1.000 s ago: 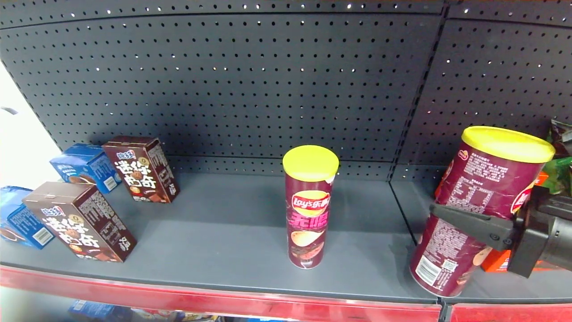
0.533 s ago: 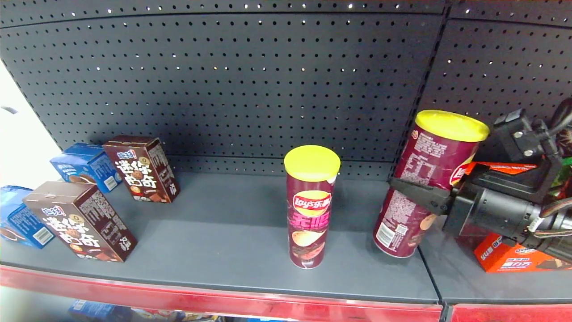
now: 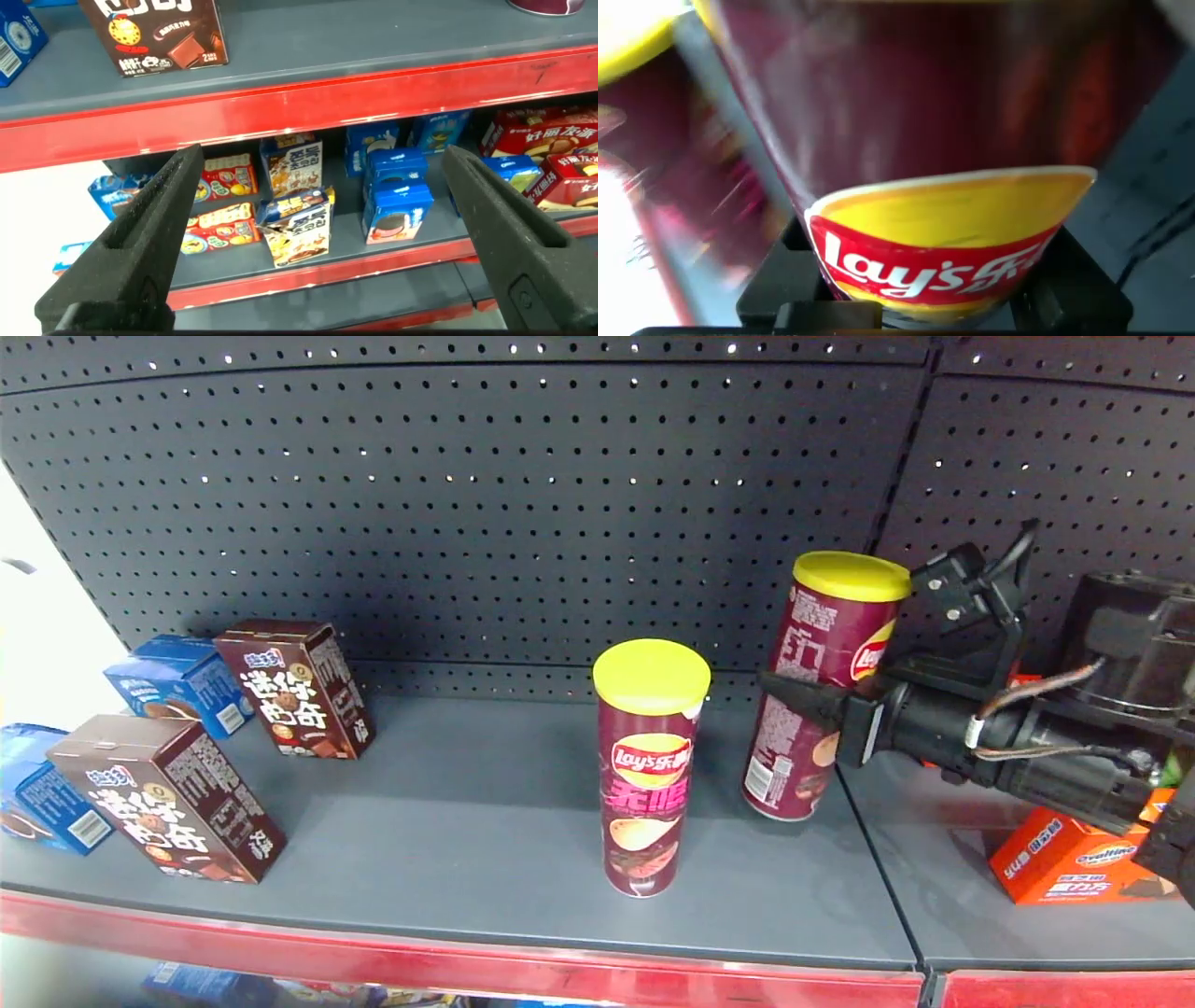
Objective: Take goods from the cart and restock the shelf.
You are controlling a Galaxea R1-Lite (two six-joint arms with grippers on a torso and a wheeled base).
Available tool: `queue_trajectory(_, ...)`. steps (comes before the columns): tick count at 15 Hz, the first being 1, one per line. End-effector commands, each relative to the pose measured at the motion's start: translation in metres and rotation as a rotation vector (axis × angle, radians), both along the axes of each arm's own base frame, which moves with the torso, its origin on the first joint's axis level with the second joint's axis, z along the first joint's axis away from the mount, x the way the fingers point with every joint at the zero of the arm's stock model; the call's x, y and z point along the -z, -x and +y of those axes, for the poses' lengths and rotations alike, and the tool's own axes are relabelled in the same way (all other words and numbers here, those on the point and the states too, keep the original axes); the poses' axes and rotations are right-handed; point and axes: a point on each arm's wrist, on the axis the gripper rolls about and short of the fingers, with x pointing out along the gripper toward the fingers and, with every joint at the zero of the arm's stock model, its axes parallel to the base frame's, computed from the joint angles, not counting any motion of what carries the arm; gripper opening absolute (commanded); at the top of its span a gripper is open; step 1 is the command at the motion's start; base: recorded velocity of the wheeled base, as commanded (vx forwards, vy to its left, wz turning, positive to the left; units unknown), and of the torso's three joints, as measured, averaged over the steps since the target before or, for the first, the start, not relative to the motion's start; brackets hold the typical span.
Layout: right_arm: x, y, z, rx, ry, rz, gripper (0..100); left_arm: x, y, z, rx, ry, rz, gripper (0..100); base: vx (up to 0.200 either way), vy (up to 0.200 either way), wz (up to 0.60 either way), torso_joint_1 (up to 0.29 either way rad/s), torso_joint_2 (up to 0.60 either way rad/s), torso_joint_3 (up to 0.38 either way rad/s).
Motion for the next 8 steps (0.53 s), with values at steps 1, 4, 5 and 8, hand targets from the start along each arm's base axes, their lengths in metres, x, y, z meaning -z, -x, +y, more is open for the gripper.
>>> queue_trajectory(1, 0.003, -0.020, 0.013, 0.027, 0.007, 0.004, 0, 0.000, 0.000, 0.000, 0.000, -0.001, 0.003, 100, 0.000, 0.000, 0.00, 0.000, 0.00, 0.000)
queue_trajectory(4, 0.006, -0.032, 0.035, 0.052, 0.008, 0.002, 0, 0.000, 0.000, 0.000, 0.000, -0.001, 0.003, 100, 0.000, 0.000, 0.00, 0.000, 0.00, 0.000)
queue_trajectory(5, 0.007, -0.033, 0.043, 0.072, 0.008, 0.004, 0, 0.000, 0.000, 0.000, 0.000, 0.000, 0.001, 100, 0.000, 0.000, 0.00, 0.000, 0.00, 0.000)
queue_trajectory(8, 0.010, -0.040, 0.059, 0.090, 0.014, 0.021, 0, 0.000, 0.000, 0.000, 0.000, -0.001, 0.003, 100, 0.000, 0.000, 0.00, 0.000, 0.00, 0.000)
